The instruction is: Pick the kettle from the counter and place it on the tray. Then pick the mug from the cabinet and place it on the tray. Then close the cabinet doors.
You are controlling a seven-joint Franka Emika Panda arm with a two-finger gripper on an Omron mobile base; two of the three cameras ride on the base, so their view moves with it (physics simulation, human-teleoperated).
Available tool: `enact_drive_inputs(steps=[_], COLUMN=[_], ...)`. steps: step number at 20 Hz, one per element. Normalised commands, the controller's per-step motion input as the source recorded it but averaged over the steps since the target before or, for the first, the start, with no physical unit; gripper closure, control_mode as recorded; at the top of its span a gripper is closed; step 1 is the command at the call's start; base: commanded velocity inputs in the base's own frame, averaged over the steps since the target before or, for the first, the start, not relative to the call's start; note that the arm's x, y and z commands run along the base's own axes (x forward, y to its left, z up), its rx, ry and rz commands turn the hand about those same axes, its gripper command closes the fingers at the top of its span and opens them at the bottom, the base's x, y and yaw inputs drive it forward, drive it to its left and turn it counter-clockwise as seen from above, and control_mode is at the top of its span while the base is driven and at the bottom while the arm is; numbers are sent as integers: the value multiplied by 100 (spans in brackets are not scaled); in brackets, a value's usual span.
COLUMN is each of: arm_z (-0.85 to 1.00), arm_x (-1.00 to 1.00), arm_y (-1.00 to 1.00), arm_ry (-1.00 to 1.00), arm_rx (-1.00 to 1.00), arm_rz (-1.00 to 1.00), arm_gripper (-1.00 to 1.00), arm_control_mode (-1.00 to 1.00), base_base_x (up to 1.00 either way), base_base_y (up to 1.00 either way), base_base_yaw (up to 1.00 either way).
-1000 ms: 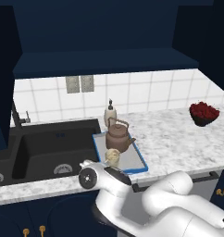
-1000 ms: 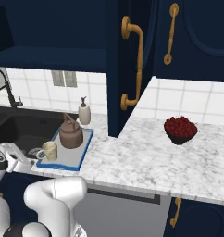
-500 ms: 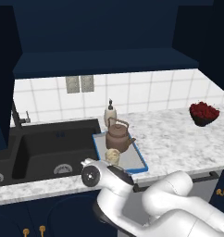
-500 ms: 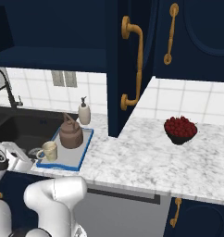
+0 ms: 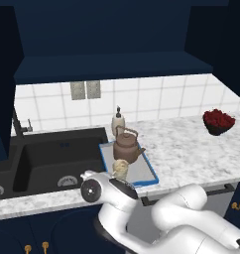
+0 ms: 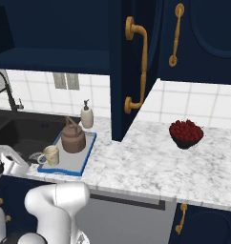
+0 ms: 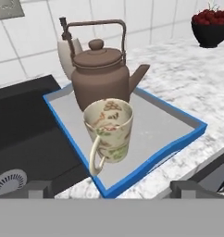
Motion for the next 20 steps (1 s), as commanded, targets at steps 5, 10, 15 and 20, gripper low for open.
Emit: enact_drive_inputs(steps=[5, 10, 15, 20], arm_z=[13, 1, 8, 12], arm_x=[0, 0, 0, 0], arm_y=[46, 56, 59, 39], arm_ry=[3, 5, 0, 0], arm_rx=[-5, -6, -4, -2], arm_rz=[0, 0, 0, 0], arm_gripper=[-100, -100, -100, -100], arm_control_mode=[-100, -100, -100, -100], base_base_x=[0, 0, 0, 0], base_base_y=[0, 0, 0, 0], base_base_yaw=[0, 0, 0, 0])
